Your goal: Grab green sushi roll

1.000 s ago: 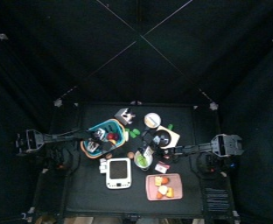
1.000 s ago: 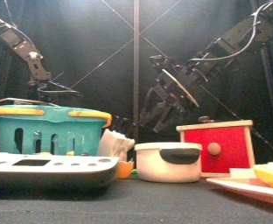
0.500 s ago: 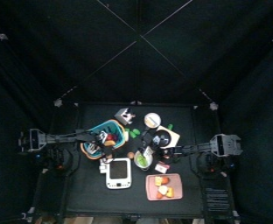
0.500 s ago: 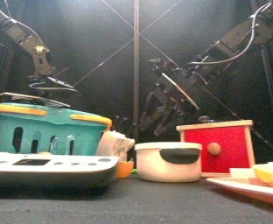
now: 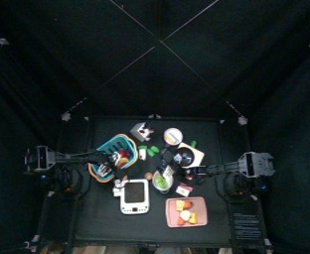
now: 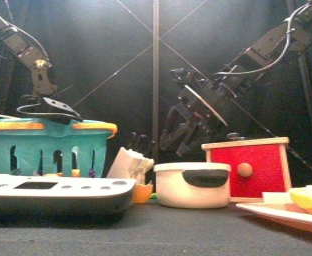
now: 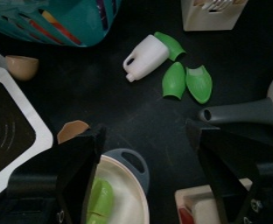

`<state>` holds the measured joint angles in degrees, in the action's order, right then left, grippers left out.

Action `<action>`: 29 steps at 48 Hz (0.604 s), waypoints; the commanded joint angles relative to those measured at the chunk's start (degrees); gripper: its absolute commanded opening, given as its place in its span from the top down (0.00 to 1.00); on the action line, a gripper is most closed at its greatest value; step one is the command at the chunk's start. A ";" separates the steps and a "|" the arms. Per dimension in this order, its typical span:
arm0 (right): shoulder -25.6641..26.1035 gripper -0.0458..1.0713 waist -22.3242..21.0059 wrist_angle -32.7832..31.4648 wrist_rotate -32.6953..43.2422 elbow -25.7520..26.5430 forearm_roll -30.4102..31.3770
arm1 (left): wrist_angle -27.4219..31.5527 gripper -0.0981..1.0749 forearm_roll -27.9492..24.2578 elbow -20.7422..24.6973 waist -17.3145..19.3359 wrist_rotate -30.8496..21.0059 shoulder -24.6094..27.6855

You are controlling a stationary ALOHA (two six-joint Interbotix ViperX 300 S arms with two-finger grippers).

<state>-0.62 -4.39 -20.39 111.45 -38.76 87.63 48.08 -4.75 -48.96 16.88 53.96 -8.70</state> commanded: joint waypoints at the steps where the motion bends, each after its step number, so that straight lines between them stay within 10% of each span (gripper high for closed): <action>1: 1.05 0.05 -0.35 0.00 0.00 1.32 0.09 | -0.70 0.13 -0.18 0.44 0.18 0.44 0.35; 29: 0.97 0.05 -0.35 0.00 0.00 1.32 0.09 | -0.97 0.35 -0.18 1.49 0.35 0.09 -2.99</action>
<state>-0.70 -4.39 -20.39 111.45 -38.76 87.63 47.20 -4.75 -48.96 16.88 54.14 -9.67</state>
